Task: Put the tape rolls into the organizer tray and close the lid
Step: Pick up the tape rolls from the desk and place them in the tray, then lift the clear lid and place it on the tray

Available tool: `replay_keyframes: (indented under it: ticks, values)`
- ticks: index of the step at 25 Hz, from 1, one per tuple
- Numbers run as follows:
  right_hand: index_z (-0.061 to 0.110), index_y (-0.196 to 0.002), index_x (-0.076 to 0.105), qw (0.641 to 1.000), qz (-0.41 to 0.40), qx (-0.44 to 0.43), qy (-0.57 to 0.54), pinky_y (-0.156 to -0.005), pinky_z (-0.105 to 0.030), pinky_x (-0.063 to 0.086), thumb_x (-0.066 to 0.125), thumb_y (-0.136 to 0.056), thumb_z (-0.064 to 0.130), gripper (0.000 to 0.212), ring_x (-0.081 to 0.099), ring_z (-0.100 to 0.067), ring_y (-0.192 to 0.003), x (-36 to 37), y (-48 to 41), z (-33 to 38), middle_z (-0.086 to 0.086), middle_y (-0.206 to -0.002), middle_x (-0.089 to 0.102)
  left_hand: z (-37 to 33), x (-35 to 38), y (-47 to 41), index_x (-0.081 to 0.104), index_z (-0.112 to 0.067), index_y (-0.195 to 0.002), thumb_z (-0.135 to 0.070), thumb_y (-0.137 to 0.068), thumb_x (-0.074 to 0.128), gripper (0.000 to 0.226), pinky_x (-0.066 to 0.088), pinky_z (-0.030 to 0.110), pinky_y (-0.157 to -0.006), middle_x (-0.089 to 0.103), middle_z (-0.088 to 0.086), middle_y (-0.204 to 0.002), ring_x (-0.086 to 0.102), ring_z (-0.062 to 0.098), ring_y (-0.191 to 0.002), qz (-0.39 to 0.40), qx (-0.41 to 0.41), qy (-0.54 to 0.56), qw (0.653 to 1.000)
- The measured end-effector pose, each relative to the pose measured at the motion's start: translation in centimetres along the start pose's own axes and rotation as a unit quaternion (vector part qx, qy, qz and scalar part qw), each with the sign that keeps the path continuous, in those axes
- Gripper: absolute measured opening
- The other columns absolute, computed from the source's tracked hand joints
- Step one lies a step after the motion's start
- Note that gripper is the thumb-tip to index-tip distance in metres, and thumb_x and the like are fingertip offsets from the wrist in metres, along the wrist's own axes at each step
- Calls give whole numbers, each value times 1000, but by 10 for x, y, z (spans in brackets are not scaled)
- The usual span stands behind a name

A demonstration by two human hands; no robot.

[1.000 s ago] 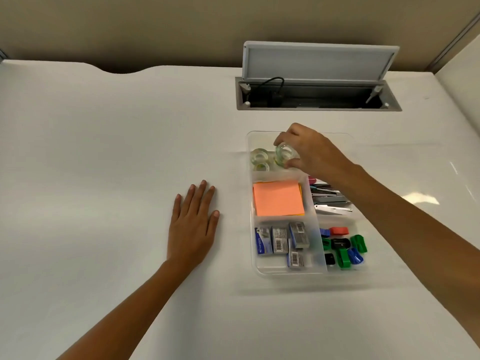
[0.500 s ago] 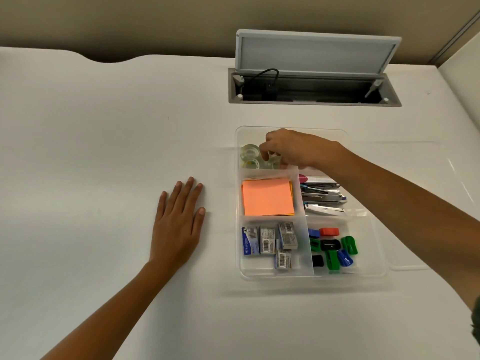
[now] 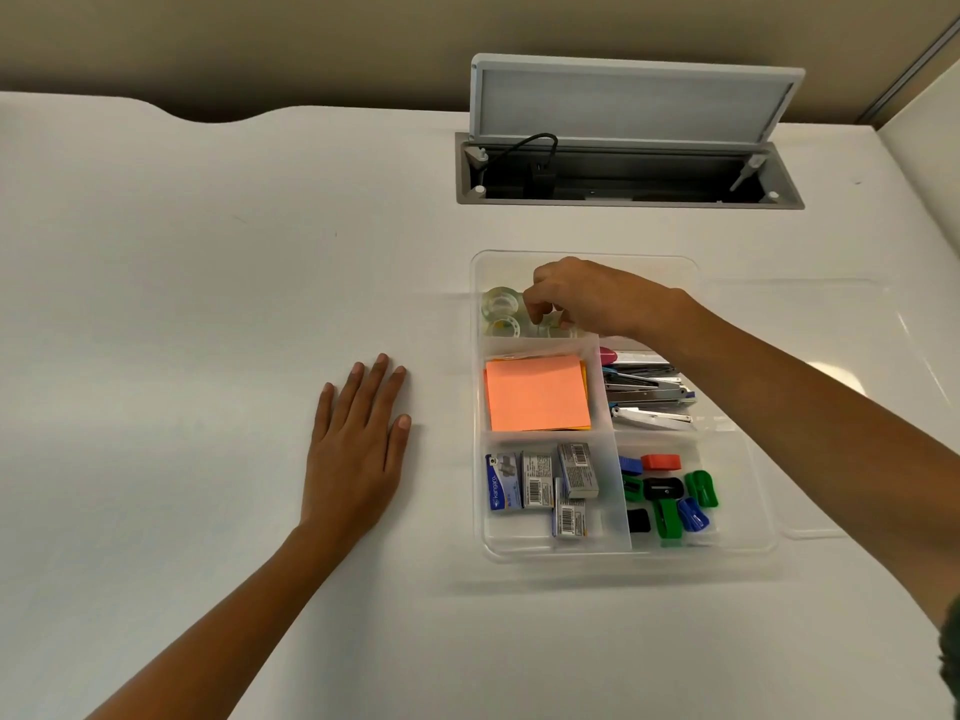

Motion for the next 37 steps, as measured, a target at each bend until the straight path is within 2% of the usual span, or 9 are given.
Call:
replay_keyframes:
  ticks: [3,6,12,15,18,21,24,30,37]
  values:
    - [12,-107,68,999,-36,24,-32,-76,-37,60,71,-75,-6,37,63,-25,-87,0,6,-2,-12,-103,61,0,0,0,22,-23,-150,-40,-99,18,54,6,39,-121,17,-4,-159,8,14,-148,-2,1,3,1000]
    - [11,-113,66,994,-97,40,-35,-74,-32,59,72,-73,-10,46,64,-28,-88,-4,19,1,-14,-105,62,0,0,1,21,-23,-150,-40,-99,18,54,5,39,-121,17,-4,-159,8,14,-148,-5,1,4,1000]
    - [6,-111,66,964,-252,76,-48,-76,-35,60,72,-76,-3,37,67,-29,-87,-30,81,27,-16,-102,66,0,-1,2,26,-23,-149,-41,-98,17,55,2,35,-121,19,-5,-158,10,14,-148,-10,6,14,1000]
    - [7,-113,65,947,-297,108,-65,-80,-31,57,68,-80,-1,34,66,-27,-90,-33,117,37,-13,-104,65,-2,-11,11,42,-21,-141,-42,-97,17,54,13,36,-120,39,-2,-151,27,16,-144,-26,-22,56,998]
    - [8,-113,64,927,-335,148,-75,-82,-23,50,66,-83,2,31,65,-24,-90,-28,156,46,-13,-108,63,-17,-29,35,55,-19,-127,-40,-98,19,51,31,37,-113,59,0,-133,51,18,-125,-63,-43,111,991]
    - [7,-109,66,907,-369,186,-82,-80,-20,48,66,-84,4,25,65,-22,-87,-12,191,55,-13,-106,65,-33,-39,63,57,-22,-123,-35,-99,24,43,42,33,-99,61,-3,-125,55,17,-114,-80,-56,172,980]
    - [4,-106,66,878,-400,246,-95,-76,-20,48,64,-85,5,21,66,-23,-82,11,224,56,-15,-101,67,-44,-43,84,56,-26,-123,-37,-98,24,41,42,27,-92,59,-7,-125,54,12,-114,-86,-72,218,969]
    - [1,-105,63,804,-466,354,-101,-74,-25,48,56,-89,0,18,63,-30,-81,48,282,61,-18,-100,65,-68,-56,100,52,-27,-128,-38,-98,24,43,35,20,-97,55,-10,-131,48,7,-120,-72,3,218,973]
    - [3,-109,59,733,-495,457,-95,-75,-34,48,53,-88,-5,24,60,-34,-85,65,325,22,-20,-103,59,-106,-64,90,55,-18,-128,-32,-94,41,39,35,25,-104,56,-2,-135,47,15,-126,-61,103,178,977]
Point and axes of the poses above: each hand's wrist, its own y-axis away from the middle knuckle, its own x-axis out of the palm, z = x × y, the point moved 6 cm from there along -y, towards the middle knuckle
